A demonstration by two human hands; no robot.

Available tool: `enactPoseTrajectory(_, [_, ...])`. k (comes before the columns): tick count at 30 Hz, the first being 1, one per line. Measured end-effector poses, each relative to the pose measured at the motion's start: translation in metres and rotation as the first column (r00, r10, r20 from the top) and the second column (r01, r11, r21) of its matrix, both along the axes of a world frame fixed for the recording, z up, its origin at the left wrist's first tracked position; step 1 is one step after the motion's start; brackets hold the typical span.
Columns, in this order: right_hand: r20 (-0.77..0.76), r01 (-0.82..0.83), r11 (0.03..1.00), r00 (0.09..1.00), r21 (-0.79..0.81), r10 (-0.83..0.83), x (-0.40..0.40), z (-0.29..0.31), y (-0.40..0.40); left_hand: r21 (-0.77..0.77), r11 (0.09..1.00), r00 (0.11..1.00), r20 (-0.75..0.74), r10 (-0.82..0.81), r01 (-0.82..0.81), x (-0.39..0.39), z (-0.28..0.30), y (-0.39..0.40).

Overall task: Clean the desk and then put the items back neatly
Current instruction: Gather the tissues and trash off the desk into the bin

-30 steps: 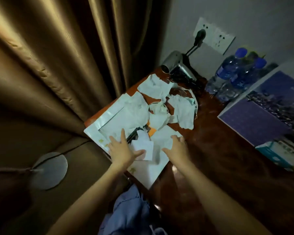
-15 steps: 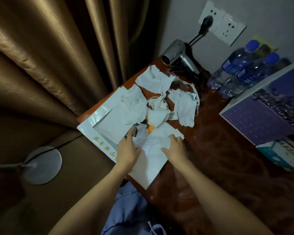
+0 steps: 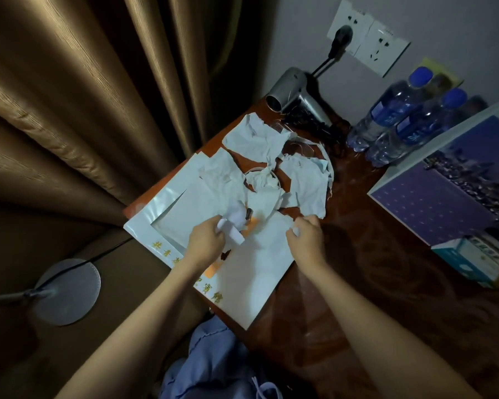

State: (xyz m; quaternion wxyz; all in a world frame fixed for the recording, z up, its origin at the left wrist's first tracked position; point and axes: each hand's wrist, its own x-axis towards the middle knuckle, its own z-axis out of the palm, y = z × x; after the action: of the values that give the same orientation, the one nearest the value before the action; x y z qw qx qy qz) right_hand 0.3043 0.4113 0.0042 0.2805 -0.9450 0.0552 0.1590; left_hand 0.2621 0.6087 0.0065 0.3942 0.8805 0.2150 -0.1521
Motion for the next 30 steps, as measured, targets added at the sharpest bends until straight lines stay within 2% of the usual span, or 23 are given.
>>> enactPoseTrajectory(7, [0.075, -0.198, 0.980, 0.977, -0.021, 0.199, 0.052, 0.012, 0.025, 0.104, 0.995, 0.999, -0.042, 0.000, 0.005, 0.034, 0.017, 0.026])
enactPoseTrajectory(10, [-0.014, -0.298, 0.952, 0.954, -0.072, 0.298, 0.065, 0.008, 0.035, 0.132, 0.991, 0.999, -0.044, 0.017, -0.011, 0.047, 0.015, 0.029])
enactPoseTrajectory(14, [-0.140, -0.433, 0.889, 0.899, -0.147, 0.414, 0.075, -0.004, 0.044, 0.109, 0.992, 0.993, -0.108, -0.046, 0.058, 0.063, 0.012, 0.026])
enactPoseTrajectory(19, [-0.142, -0.384, 0.918, 0.919, -0.101, 0.369, 0.076, -0.021, 0.044, 0.161, 0.982, 0.989, -0.129, -0.076, 0.096, 0.079, -0.005, 0.019])
enactPoseTrajectory(26, [-0.163, -0.274, 0.956, 0.943, 0.110, 0.289, 0.073, -0.026, 0.045, 0.161, 0.983, 0.985, -0.158, -0.066, 0.091, 0.093, -0.017, 0.013])
enactPoseTrajectory(30, [-0.154, -0.267, 0.957, 0.947, 0.111, 0.282, 0.074, -0.029, 0.043, 0.194, 0.977, 0.988, -0.140, -0.065, 0.091, 0.094, -0.023, 0.015])
